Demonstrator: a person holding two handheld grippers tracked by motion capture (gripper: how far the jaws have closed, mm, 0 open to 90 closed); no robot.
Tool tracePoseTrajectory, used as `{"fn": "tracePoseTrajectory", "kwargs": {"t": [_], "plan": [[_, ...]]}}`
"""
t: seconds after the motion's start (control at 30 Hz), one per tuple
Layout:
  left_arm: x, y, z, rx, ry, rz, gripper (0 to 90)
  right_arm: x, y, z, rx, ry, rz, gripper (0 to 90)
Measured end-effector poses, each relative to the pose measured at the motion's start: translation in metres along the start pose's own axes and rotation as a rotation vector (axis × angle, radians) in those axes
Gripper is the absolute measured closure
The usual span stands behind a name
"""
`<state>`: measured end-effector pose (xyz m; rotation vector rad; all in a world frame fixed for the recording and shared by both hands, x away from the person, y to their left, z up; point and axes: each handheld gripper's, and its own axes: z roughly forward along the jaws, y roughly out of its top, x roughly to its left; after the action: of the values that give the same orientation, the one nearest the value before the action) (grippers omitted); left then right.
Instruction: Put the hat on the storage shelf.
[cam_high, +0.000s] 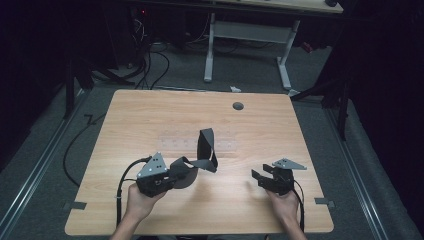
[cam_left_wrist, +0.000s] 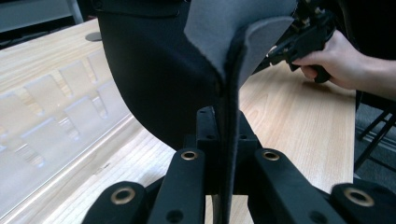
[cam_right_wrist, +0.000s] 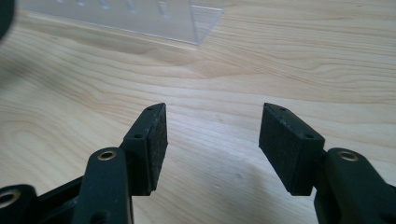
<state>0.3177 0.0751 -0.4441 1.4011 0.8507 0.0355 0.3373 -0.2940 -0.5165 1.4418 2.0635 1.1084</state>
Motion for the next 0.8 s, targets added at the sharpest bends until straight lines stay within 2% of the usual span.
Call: {"fn": "tracePoseTrajectory", "kwargs": {"t": [0.2, 0.37, 0.57, 0.8], "plan": [[0.007, 0.01, -0.006, -0.054, 0.04, 0.0, 86.4, -0.006, -0.006, 0.004, 0.027, -0.094, -0.03, 41.4], [0.017, 0.024, -0.012, -0.11, 0.08, -0.01, 86.5, -0.01, -0.009, 0.008, 0.07, -0.136, -0.04, 40.9], [0.031, 0.043, -0.015, -0.175, 0.129, -0.023, 86.4, -0.01, -0.009, 0.009, 0.085, -0.151, -0.05, 39.4], [0.042, 0.053, -0.013, -0.205, 0.162, -0.032, 86.5, -0.01, -0.009, 0.009, 0.085, -0.152, -0.05, 39.3]]}}
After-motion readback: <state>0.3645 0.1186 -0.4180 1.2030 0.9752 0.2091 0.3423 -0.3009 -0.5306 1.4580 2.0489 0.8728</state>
